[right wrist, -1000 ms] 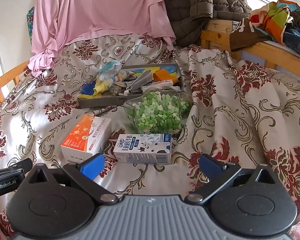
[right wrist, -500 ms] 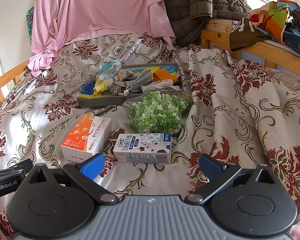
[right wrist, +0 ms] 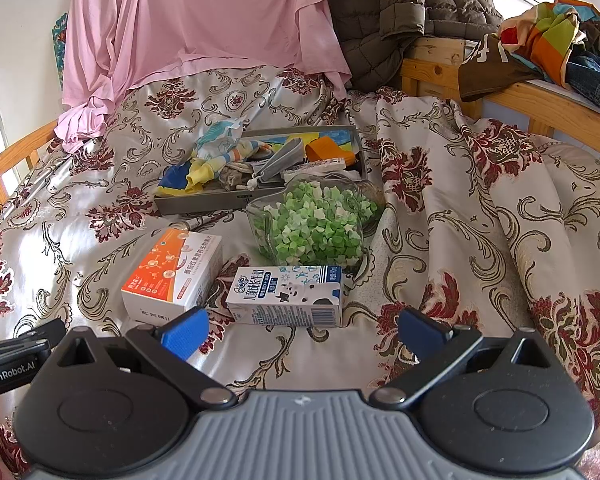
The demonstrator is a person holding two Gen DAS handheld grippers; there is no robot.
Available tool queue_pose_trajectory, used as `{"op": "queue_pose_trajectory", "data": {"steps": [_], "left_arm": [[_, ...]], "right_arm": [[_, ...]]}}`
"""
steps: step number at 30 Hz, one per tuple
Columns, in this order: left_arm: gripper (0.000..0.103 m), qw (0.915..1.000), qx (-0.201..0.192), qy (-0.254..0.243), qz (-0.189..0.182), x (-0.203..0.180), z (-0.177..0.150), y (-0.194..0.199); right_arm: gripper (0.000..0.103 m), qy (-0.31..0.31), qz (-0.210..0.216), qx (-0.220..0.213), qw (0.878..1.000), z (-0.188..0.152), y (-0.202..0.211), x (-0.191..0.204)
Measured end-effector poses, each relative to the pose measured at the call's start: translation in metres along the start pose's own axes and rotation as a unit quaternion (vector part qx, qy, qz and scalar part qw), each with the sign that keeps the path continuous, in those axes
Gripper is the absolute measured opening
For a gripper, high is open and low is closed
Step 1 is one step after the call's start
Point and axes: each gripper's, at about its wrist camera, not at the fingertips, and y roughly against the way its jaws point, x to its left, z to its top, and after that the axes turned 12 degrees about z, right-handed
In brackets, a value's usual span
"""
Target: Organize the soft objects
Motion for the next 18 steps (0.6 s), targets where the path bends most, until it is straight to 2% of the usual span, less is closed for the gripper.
{"op": "queue_pose_trajectory", "data": {"steps": [18], "left_arm": [[0.102,1.0000,0.001,-0.001,0.001,0.0026,-0.0025,-0.0006]], "right_arm": [[0.103,0.000,0.000,0.000,1.000,0.0000,-0.0001,0.0001]]}}
